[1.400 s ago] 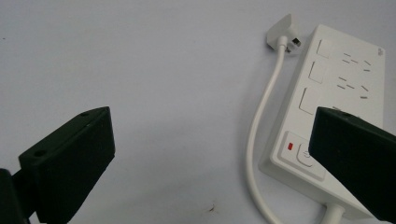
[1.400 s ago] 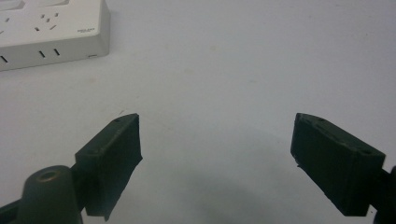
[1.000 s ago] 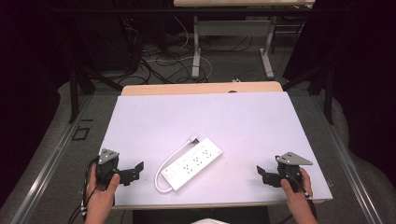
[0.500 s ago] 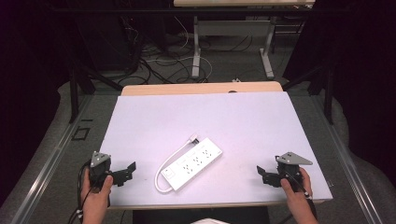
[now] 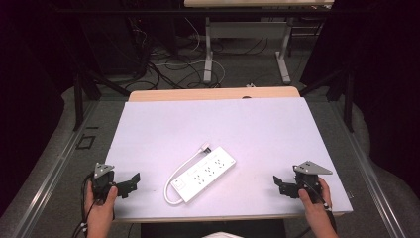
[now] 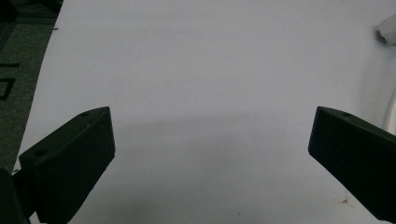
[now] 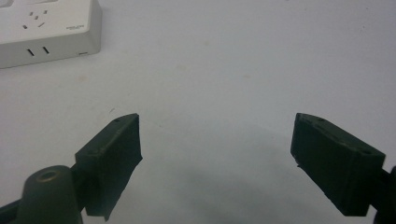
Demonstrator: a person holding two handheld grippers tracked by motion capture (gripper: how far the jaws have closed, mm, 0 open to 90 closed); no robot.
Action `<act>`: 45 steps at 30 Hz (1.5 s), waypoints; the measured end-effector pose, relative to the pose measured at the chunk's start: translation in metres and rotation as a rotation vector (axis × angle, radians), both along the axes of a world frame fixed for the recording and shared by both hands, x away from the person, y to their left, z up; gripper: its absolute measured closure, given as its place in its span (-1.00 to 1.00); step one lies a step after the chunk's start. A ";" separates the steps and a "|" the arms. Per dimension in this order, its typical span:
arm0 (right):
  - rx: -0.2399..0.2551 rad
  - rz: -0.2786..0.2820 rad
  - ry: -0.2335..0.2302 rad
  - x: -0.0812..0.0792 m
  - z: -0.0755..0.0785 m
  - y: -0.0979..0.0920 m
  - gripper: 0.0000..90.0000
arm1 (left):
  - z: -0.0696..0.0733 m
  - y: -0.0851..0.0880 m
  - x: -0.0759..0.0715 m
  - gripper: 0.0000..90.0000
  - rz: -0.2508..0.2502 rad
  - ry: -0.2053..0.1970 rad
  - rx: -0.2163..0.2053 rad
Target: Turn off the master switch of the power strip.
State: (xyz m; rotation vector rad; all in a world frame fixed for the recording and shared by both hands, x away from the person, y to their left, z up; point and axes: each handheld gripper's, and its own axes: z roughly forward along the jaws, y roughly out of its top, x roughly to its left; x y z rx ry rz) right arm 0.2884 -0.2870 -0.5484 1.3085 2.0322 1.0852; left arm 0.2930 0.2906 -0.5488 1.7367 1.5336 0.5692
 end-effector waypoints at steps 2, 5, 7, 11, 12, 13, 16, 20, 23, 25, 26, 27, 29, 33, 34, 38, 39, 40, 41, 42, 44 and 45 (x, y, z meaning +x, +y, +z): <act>0.000 0.000 0.000 0.000 0.000 0.000 -0.65 | -0.003 0.001 0.001 -0.99 0.010 0.007 -0.012; 0.002 -0.001 -0.001 0.000 0.000 0.000 -0.65 | -0.005 0.004 0.003 -0.99 0.019 0.013 -0.021; 0.002 -0.001 -0.002 0.000 0.000 0.000 -0.65 | -0.006 0.005 0.003 -0.99 0.029 0.018 -0.020; 0.007 -0.005 0.003 0.000 0.000 0.000 -0.65 | -0.009 0.008 0.004 -0.99 0.041 0.032 -0.016; 0.004 -0.005 0.000 0.000 0.000 0.000 -0.65 | -0.009 0.007 0.004 -0.99 0.043 0.037 -0.016; 0.005 -0.006 0.001 0.000 0.000 0.000 -0.65 | -0.009 0.007 0.004 -0.99 0.043 0.040 -0.014; -0.002 0.000 -0.003 0.000 0.000 -0.001 -0.65 | -0.010 0.006 0.005 -0.99 0.039 0.041 -0.010; 0.000 -0.001 0.000 0.000 0.000 0.000 -0.65 | -0.011 0.006 0.005 -0.99 0.039 0.043 -0.008; 0.001 -0.001 -0.001 0.000 0.000 -0.001 -0.65 | -0.011 0.007 0.005 -0.99 0.036 0.041 -0.009; 0.003 -0.002 0.001 0.000 0.000 -0.001 -0.65 | -0.011 0.007 0.005 -0.99 0.040 0.046 -0.010; 0.003 -0.002 0.001 0.000 0.000 -0.001 -0.65 | -0.011 0.007 0.006 -0.99 0.041 0.047 -0.011; 0.003 -0.002 0.001 0.001 0.000 -0.001 -0.65 | -0.011 0.007 0.006 -0.99 0.041 0.047 -0.011; 0.004 -0.002 0.001 0.001 0.000 -0.001 -0.65 | -0.011 0.007 0.006 -0.99 0.042 0.046 -0.011; 0.005 -0.002 0.003 0.001 0.000 -0.001 -0.65 | -0.011 0.008 0.006 -0.99 0.041 0.048 -0.010; 0.004 -0.002 0.002 0.001 0.000 -0.001 -0.65 | -0.011 0.008 0.006 -0.99 0.043 0.045 -0.013; 0.004 -0.001 -0.001 0.001 0.000 -0.001 -0.65 | -0.011 0.008 0.006 -0.98 0.044 0.045 -0.013; 0.004 -0.002 0.000 0.001 0.000 -0.001 -0.65 | -0.011 0.008 0.006 -0.98 0.044 0.042 -0.010; 0.005 -0.002 0.000 0.001 0.000 -0.001 -0.65 | -0.011 0.008 0.006 -0.98 0.044 0.046 -0.009; 0.005 -0.003 0.002 0.001 0.000 -0.001 -0.65 | -0.011 0.008 0.006 -0.98 0.045 0.045 -0.008; 0.004 -0.002 0.001 0.001 0.000 -0.001 -0.65 | -0.011 0.008 0.006 -0.98 0.045 0.041 -0.011; 0.005 -0.002 0.002 0.001 0.000 -0.001 -0.65 | -0.011 0.008 0.006 -0.98 0.045 0.043 -0.010; 0.004 -0.002 0.001 0.001 0.000 -0.001 -0.65 | -0.011 0.008 0.006 -0.98 0.046 0.046 -0.009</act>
